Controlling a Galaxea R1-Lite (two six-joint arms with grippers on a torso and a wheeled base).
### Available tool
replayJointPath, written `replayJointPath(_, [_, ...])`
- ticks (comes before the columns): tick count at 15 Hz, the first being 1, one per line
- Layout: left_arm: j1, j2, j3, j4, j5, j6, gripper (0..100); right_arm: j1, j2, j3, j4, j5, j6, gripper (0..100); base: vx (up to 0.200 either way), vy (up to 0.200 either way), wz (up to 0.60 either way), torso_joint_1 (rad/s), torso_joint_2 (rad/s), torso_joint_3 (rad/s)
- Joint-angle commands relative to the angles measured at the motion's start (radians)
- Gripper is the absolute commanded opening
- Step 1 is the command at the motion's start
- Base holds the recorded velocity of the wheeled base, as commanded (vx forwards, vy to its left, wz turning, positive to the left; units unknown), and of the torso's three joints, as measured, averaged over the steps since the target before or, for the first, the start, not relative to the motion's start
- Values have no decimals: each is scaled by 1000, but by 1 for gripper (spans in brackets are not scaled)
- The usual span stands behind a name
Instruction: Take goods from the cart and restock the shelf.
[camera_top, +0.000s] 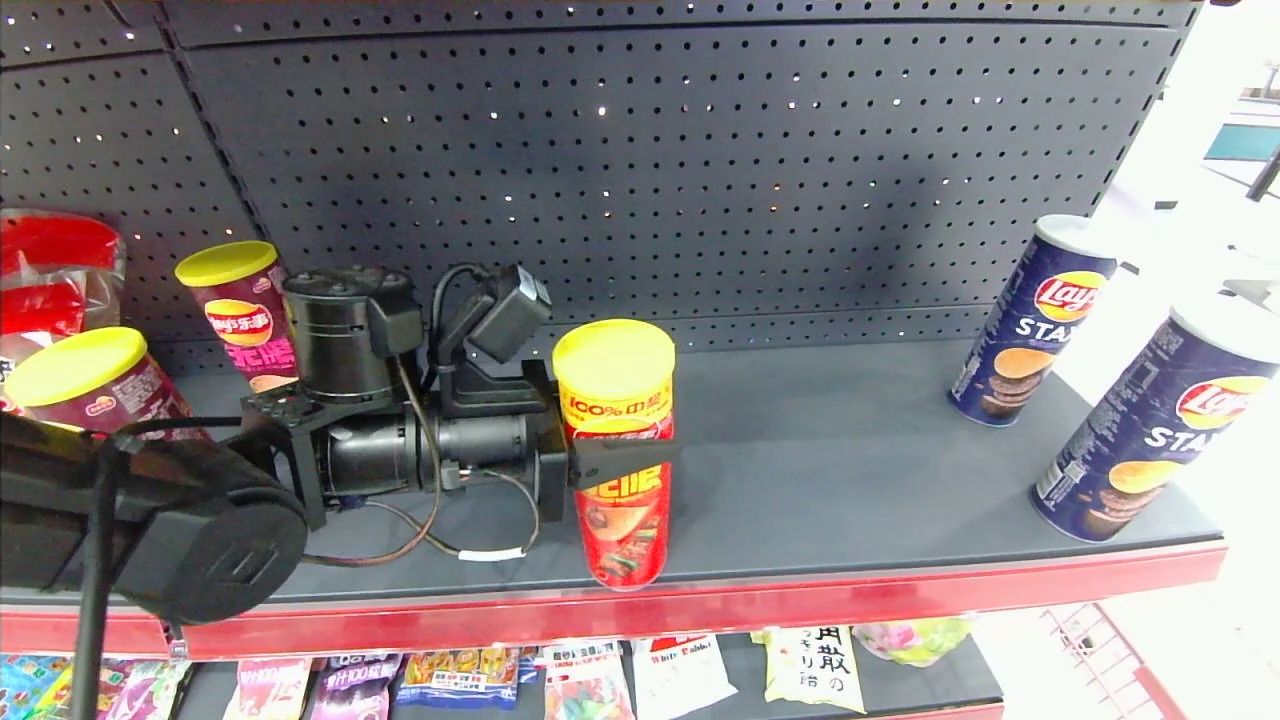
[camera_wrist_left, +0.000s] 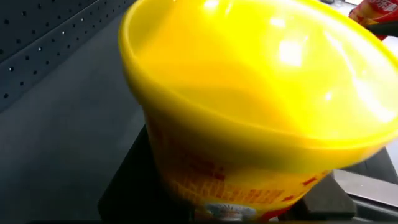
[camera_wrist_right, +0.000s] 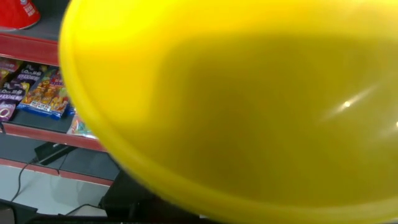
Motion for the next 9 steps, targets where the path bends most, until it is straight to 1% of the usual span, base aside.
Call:
replayJointPath(1, [0,-7,45,-23,-2,0,0,0,2,2,0,-1,-1,0,0,0,0,0,0,0])
replayJointPath(4, [6,-4,46,-26,-2,-2,0,0,2,2,0,-1,-1,0,0,0,0,0,0,0])
replayJointPath(6, [7,1,38,-26,-2,-12,0,0,2,2,0,-1,-1,0,0,0,0,0,0,0])
replayJointPath(9, [7,9,35,-28,-1,-11,0,0,2,2,0,-1,-1,0,0,0,0,0,0,0])
